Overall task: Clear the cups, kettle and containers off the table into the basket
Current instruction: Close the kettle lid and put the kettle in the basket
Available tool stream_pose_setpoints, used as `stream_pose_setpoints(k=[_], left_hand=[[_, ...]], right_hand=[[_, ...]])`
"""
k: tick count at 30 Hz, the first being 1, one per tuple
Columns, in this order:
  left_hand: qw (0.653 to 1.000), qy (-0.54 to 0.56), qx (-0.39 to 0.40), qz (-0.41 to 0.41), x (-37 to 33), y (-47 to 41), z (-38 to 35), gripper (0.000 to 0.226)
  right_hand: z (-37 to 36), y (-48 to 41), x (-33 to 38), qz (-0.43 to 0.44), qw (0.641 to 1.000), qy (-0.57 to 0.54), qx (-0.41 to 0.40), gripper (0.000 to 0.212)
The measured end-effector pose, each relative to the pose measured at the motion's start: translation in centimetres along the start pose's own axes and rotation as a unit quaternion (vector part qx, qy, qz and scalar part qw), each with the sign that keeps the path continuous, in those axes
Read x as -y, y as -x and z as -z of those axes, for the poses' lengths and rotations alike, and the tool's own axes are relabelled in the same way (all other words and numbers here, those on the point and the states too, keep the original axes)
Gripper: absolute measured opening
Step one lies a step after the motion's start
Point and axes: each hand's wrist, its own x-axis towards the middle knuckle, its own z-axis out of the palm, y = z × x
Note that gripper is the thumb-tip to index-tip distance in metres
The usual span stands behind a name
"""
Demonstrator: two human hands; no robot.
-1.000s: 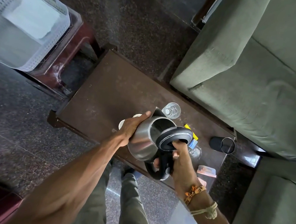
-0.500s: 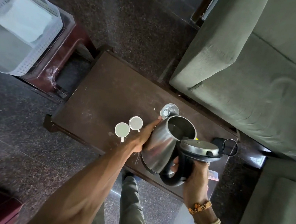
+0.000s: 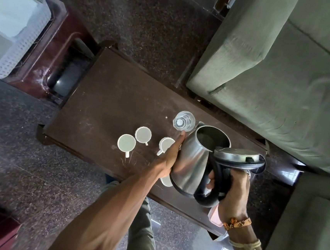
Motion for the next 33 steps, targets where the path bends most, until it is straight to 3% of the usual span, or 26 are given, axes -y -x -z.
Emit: stream_pose_setpoints(k=[13, 20, 27, 31, 33], left_hand=[[0.997, 0.055, -0.026, 0.042, 1.1, -0.9, -0.4, 0.091], [0.993, 0.056, -0.054, 0.084, 1.0, -0.3, -0.8, 0.084], [0.987, 0.050, -0.078, 0.128, 1.0, -0.1, -1.0, 0.094], [0.989, 0.052, -0.042, 0.131, 1.1, 0.2, -1.0, 0.107], [0.988, 0.059, -0.043, 0.134, 1.2, 0.5, -0.9, 0.101]], right_hand=[[-1.1, -3.0, 2.2, -0.035, 0.998, 0.040, 0.039, 0.080], [-1.6, -3.8, 3.2, -0.058, 0.994, 0.065, 0.070, 0.073], [-1.6, -4.2, 3.3, -0.088, 0.992, 0.068, 0.064, 0.081], [-1.8, -4.1, 3.3, -0.090, 0.991, 0.075, 0.063, 0.073], [-1.8, -4.0, 3.3, -0.095, 0.991, 0.075, 0.060, 0.071]])
